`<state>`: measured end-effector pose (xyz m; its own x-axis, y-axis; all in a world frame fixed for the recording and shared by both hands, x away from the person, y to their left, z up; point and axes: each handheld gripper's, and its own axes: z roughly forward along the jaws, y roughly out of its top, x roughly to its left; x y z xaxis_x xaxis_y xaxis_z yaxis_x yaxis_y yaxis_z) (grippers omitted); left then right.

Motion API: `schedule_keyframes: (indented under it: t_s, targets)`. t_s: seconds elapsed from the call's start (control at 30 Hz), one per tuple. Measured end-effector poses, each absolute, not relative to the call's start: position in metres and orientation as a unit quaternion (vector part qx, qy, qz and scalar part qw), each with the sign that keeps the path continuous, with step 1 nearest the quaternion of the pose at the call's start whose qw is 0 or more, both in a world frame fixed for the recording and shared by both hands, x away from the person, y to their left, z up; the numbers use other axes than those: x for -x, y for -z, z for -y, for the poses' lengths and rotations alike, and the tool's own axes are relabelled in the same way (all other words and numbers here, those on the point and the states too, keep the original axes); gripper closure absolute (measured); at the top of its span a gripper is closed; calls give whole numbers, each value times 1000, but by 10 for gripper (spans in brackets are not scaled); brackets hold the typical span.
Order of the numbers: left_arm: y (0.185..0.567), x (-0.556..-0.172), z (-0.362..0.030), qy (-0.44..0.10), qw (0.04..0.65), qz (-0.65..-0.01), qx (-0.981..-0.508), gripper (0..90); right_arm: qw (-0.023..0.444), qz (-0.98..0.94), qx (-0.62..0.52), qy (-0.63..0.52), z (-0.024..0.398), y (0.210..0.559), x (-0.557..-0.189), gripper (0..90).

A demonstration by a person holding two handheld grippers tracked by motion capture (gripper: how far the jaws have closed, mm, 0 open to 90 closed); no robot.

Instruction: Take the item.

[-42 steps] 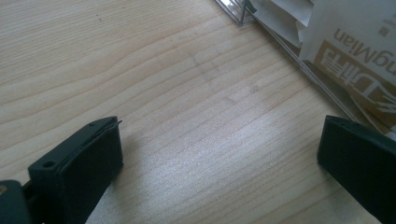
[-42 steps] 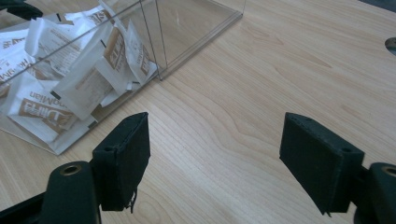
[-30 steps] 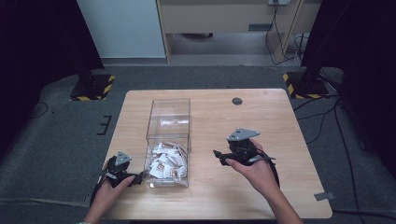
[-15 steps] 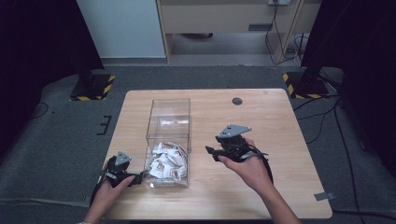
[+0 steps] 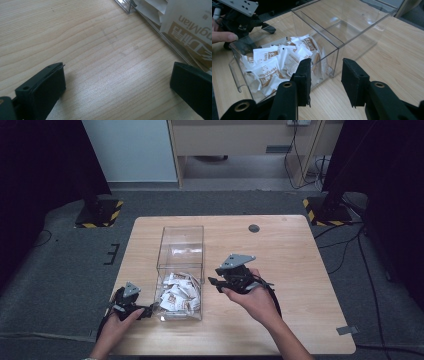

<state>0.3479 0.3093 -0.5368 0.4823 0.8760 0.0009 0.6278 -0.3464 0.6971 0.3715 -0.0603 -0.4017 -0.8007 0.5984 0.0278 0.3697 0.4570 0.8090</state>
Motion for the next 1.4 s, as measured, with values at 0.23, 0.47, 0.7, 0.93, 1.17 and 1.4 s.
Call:
schedule_keyframes:
  t_s: [0.23, 0.47, 0.7, 0.93, 1.17, 1.4]
  targets:
    - [537, -348, -309, -192, 324, -471, -798, 0, 129, -845, -273, -441, 43, 404, -368, 647]
    - [537, -348, -309, -192, 324, -471, -798, 0, 115, -850, -261, -443, 27, 407, -366, 679]
    - [537, -348, -309, -192, 324, -471, -798, 0, 104, -855, -253, -440, 15, 411, -365, 684]
    - [537, -348, -309, -192, 324, -471, -798, 0, 97, -861, -243, -436, 5, 418, -363, 700]
    - [537, -348, -309, -192, 324, -471, -798, 0, 90, -866, -238, -430, -6, 423, -363, 697]
    - [537, -348, -309, -192, 324, -471, -798, 0, 81, -869, -239, -426, -15, 430, -364, 672]
